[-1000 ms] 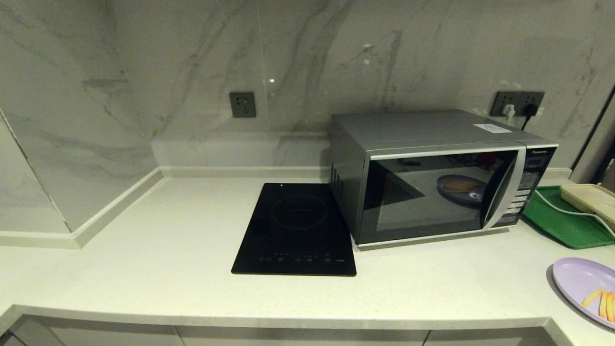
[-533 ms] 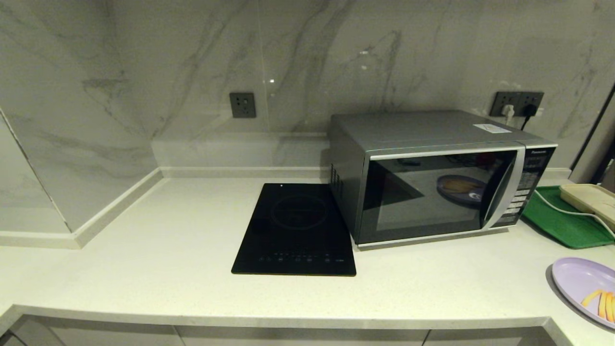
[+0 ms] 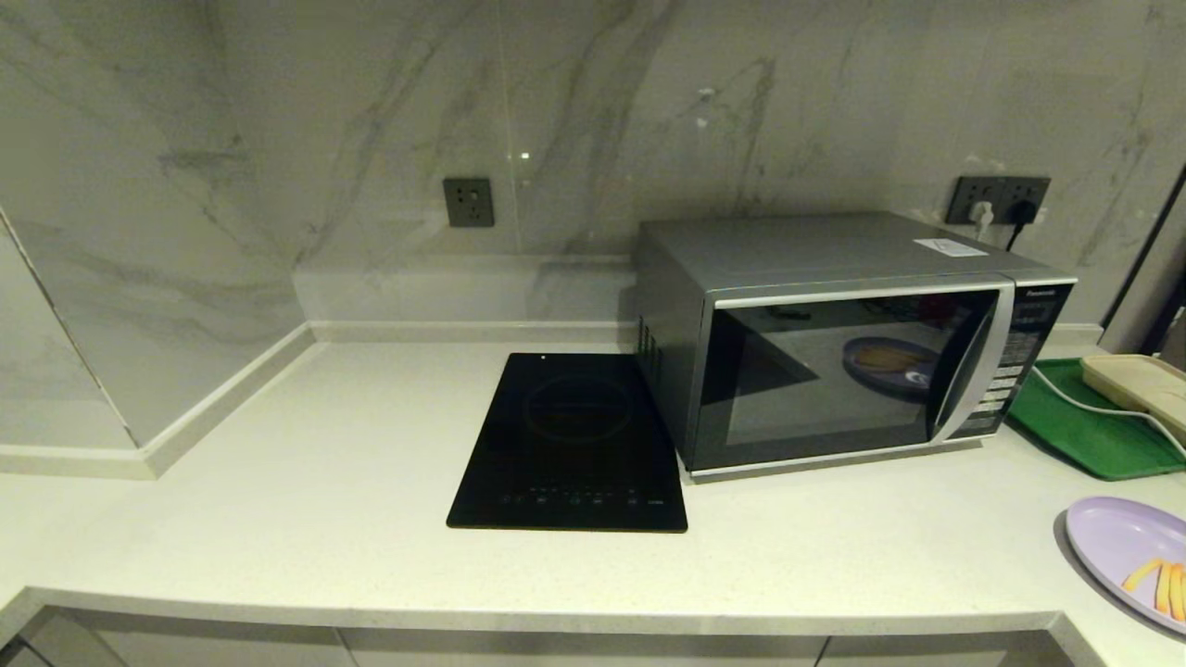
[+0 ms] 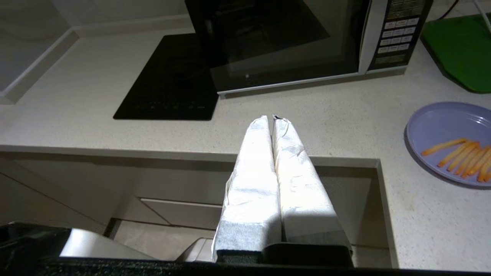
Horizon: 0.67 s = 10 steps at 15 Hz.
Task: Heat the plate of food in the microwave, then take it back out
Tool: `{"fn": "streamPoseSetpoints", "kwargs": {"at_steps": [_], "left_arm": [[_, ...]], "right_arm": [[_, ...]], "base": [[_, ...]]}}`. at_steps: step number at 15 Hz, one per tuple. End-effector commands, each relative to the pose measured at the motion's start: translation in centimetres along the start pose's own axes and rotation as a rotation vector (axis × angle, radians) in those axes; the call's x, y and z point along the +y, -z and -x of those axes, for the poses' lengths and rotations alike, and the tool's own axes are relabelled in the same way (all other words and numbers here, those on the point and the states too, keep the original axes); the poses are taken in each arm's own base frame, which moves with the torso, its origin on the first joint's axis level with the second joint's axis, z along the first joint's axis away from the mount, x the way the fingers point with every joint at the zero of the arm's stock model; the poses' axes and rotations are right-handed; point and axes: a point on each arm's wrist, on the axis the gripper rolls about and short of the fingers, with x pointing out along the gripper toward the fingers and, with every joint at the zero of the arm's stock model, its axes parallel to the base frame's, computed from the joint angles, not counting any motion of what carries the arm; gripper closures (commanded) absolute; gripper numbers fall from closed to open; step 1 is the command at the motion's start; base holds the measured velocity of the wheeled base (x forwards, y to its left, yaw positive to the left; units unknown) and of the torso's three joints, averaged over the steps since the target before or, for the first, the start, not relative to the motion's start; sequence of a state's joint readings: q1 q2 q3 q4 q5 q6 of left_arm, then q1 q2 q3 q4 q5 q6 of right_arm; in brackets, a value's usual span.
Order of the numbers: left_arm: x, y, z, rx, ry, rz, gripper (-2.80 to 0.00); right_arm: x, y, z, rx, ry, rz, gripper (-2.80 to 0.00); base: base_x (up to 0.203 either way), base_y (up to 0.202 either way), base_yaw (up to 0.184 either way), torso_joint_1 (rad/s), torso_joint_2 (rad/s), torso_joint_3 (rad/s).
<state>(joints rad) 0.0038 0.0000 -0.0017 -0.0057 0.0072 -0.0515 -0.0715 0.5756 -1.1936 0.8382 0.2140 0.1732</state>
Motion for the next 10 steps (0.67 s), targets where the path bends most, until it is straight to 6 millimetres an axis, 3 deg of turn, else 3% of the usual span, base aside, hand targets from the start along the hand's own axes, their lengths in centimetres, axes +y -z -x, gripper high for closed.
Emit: {"fn": "streamPoseSetpoints", "kwargs": {"at_steps": [1, 4, 7, 10], "left_arm": [[0.0, 0.0, 0.0, -0.001, -0.001, 0.001, 0.00], [0.0, 0.0, 0.0, 0.000, -0.001, 0.001, 0.00], [0.0, 0.0, 0.0, 0.000, -0.001, 0.001, 0.00], [0.0, 0.0, 0.0, -0.001, -0.001, 0.001, 0.00]], "right_arm": [[-0.6, -1.0, -3.5, 0.109, 0.016, -0.028, 0.00], [-1.5, -3.6, -10.0, 0.234, 0.002, -0.054, 0.00], [-1.7, -5.1, -18.6, 0.335, -0.008, -0.035, 0.00], [1.4, -4.6, -27.5, 0.322, -0.055, 0.021, 0.00]], "base": [[0.000, 0.000, 0.000, 0.000, 0.00, 0.000], [0.000, 0.000, 0.000, 0.000, 0.00, 0.000], [0.000, 0.000, 0.000, 0.000, 0.00, 0.000], [0.000, 0.000, 0.000, 0.000, 0.00, 0.000]]}}
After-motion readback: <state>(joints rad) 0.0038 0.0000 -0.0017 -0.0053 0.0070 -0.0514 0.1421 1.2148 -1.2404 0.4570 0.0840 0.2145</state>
